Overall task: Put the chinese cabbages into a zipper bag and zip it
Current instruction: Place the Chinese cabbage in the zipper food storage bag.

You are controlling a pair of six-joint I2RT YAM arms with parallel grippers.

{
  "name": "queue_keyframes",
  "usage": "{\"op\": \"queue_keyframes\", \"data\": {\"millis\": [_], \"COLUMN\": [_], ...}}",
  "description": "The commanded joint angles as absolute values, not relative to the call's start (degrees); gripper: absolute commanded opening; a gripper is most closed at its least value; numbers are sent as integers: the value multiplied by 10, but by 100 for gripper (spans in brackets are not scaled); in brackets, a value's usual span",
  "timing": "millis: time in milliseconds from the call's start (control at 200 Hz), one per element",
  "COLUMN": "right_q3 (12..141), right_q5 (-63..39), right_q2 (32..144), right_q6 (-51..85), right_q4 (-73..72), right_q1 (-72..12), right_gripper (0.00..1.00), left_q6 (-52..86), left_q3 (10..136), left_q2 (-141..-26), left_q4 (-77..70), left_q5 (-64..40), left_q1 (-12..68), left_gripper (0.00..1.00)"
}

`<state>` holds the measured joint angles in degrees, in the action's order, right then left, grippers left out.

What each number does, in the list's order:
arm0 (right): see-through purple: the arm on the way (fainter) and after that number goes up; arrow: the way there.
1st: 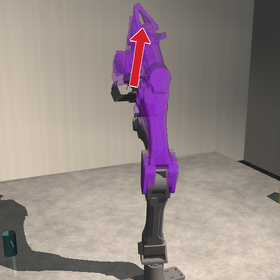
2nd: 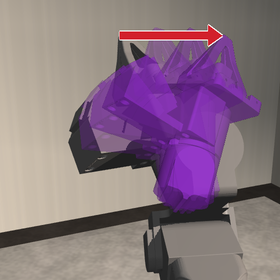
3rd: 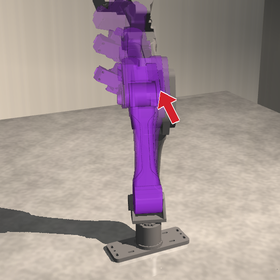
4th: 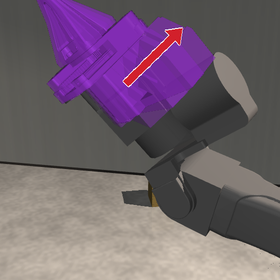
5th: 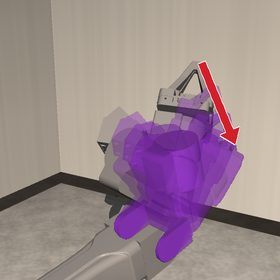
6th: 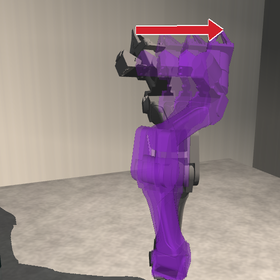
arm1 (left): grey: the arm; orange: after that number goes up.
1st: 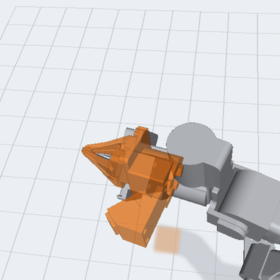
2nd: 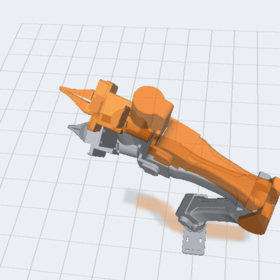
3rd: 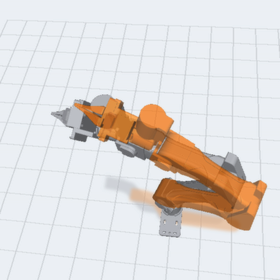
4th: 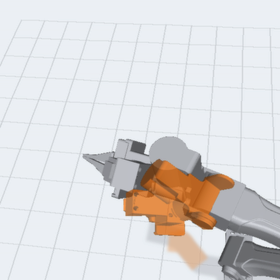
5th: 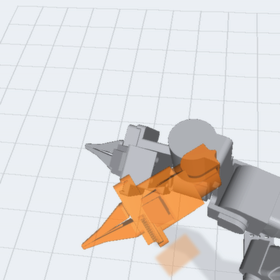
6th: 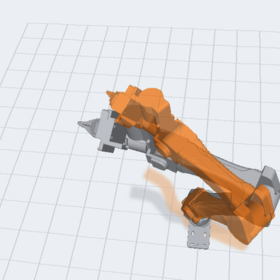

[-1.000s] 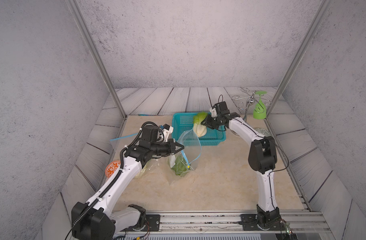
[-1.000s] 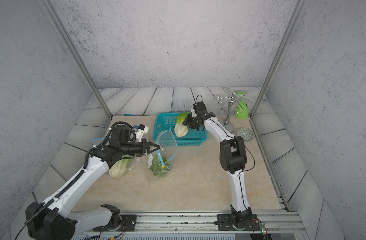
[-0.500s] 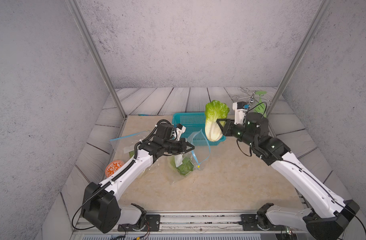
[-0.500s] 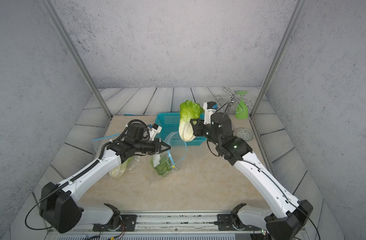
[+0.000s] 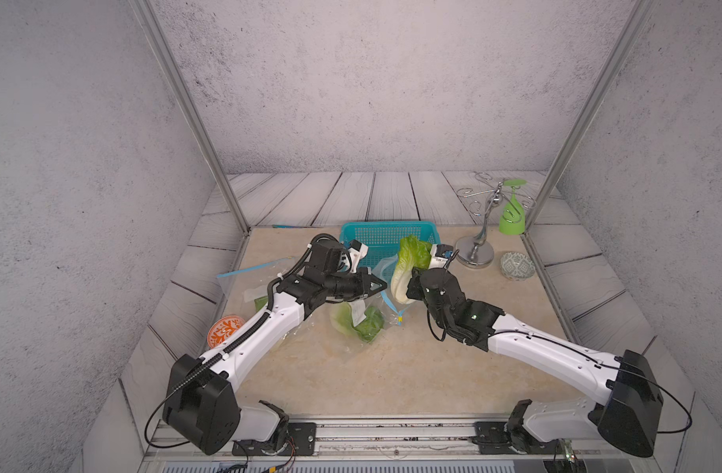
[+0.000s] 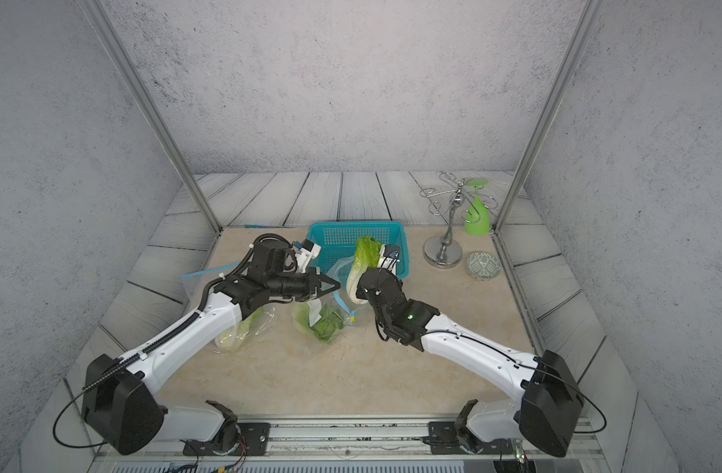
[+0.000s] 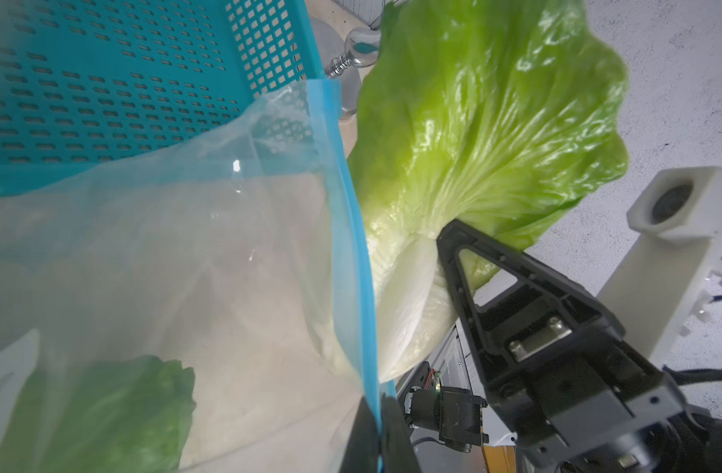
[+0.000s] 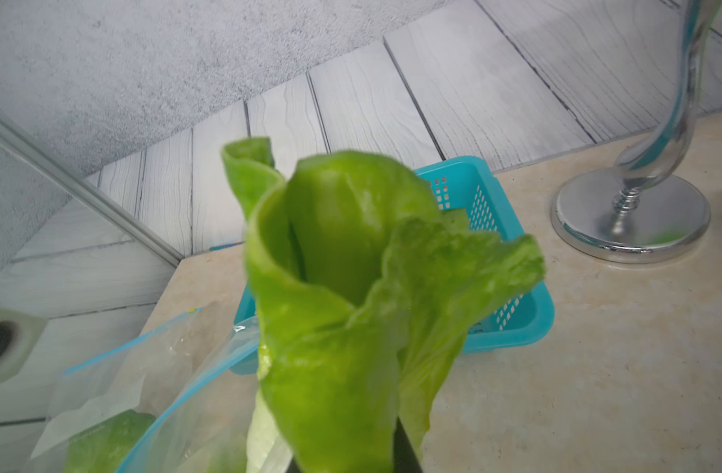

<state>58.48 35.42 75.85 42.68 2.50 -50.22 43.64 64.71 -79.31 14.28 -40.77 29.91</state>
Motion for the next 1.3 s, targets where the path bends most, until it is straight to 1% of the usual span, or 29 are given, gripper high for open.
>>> {"op": "queue_keyframes", "data": {"millis": [0, 80, 175, 340, 455, 591, 666, 731, 781, 831, 986, 1106, 1131, 1156, 1171, 1196, 1211, 1291], "right_q3": [597, 628, 616, 599, 572, 566, 591, 598, 602, 591, 571, 565, 564, 563, 564, 568, 572, 596], "right_q5": [405, 377, 335, 376, 343, 345, 313, 253, 219, 178, 125, 129, 134, 136, 137, 138, 138, 127], "right_q2": [744, 763, 775, 755, 782, 780, 776, 769, 758, 746, 722, 734, 735, 736, 738, 741, 744, 757], "right_q6": [475, 500, 527, 494, 505, 453, 419, 394, 400, 394, 402, 420, 430, 439, 444, 451, 455, 465], "right_q4": [-1, 41, 60, 58, 78, 77, 108, 111, 136, 127, 141, 148, 153, 156, 159, 167, 172, 191], "right_q1": [-503, -506, -512, -556, -560, -566, -566, -566, -565, -566, -565, -562, -557, -552, -549, -542, -538, -519], "right_gripper": [4, 4, 4, 3, 2, 2, 2, 2, 2, 2, 0, 0, 2, 6, 9, 19, 23, 33], "left_q6": [452, 452, 443, 453, 461, 448, 447, 443, 440, 439, 435, 435, 435, 435, 435, 434, 434, 439], "left_q3": [669, 669, 671, 661, 664, 674, 670, 671, 671, 672, 678, 683, 683, 684, 683, 682, 681, 665], "left_q2": [-805, -804, -802, -811, -822, -833, -836, -840, -843, -847, -854, -855, -854, -852, -851, -849, -848, -839], "left_q4": [116, 109, 111, 89, 72, 87, 84, 84, 88, 89, 90, 91, 91, 92, 92, 92, 92, 78], "left_q5": [-425, -426, -423, -427, -430, -430, -427, -427, -425, -426, -430, -432, -432, -433, -433, -434, -435, -438], "left_q1": [306, 306, 306, 306, 306, 308, 308, 308, 308, 308, 308, 310, 311, 312, 312, 313, 314, 317], "left_gripper": [0, 0, 0, 0, 0, 0, 0, 0, 0, 0, 0, 0, 0, 0, 0, 0, 0, 0]}}
